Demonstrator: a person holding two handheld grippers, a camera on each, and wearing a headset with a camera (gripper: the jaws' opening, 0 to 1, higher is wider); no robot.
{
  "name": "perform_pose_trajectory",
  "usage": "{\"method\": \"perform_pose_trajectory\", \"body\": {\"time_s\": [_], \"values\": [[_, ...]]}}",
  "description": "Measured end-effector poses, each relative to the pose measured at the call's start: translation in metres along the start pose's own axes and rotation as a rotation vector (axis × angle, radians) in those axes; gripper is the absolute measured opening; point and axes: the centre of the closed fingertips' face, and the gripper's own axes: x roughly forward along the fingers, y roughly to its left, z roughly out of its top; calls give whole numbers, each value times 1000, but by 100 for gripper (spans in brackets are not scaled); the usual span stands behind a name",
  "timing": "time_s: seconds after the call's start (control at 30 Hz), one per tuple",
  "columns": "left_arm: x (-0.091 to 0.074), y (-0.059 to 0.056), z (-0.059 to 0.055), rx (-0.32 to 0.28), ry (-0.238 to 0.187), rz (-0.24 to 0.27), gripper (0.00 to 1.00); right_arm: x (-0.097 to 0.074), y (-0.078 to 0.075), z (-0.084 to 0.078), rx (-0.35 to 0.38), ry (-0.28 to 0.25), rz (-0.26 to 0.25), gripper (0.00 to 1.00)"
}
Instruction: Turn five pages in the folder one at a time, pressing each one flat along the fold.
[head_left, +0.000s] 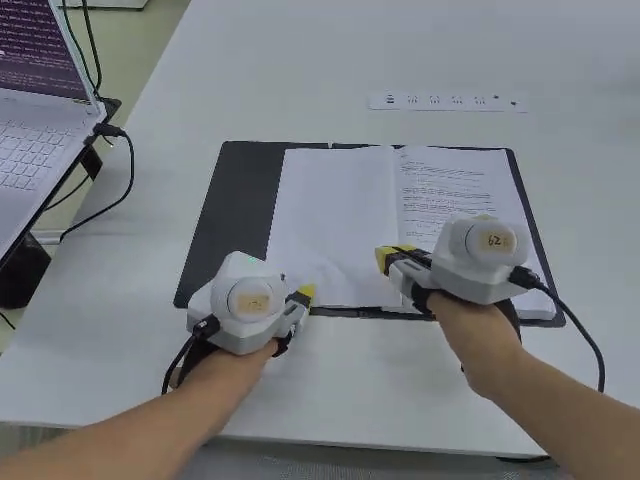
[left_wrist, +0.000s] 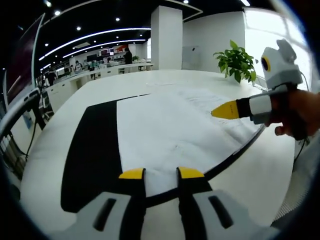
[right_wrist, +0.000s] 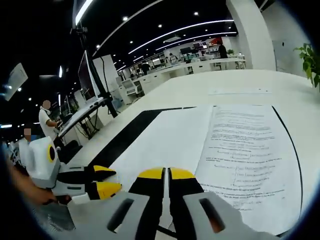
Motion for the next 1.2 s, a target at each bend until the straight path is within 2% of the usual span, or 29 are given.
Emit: {"method": "perform_pose_trajectory", "body": {"time_s": [0.03, 0.17, 0.23, 0.4, 0.6, 0.8, 0.83, 1.2], "values": [[-1, 0, 3, 4, -20, 3, 23, 1, -3, 1, 0, -2, -2, 0], [-1, -2, 1, 22, -35, 12, 24, 11, -16, 7, -4, 2, -8, 0], [0, 0, 2, 8, -44, 16, 24, 15, -23, 12, -2, -2, -15, 0], [0, 0, 1, 19, -64, 13, 25, 30, -41, 22, 11, -14, -27, 0], [2, 1, 0, 12, -78, 14, 25, 52, -56, 30, 17, -23, -30, 0], [3, 1, 0, 5, -84, 16, 25, 64, -62, 35, 18, -24, -37, 0], [3, 1, 0, 3, -86, 16, 25, 65, -62, 39, 22, -37, -34, 0], [3, 2, -1, -3, -107, 17, 25, 85, -72, 59, 16, -50, -53, 0]]}}
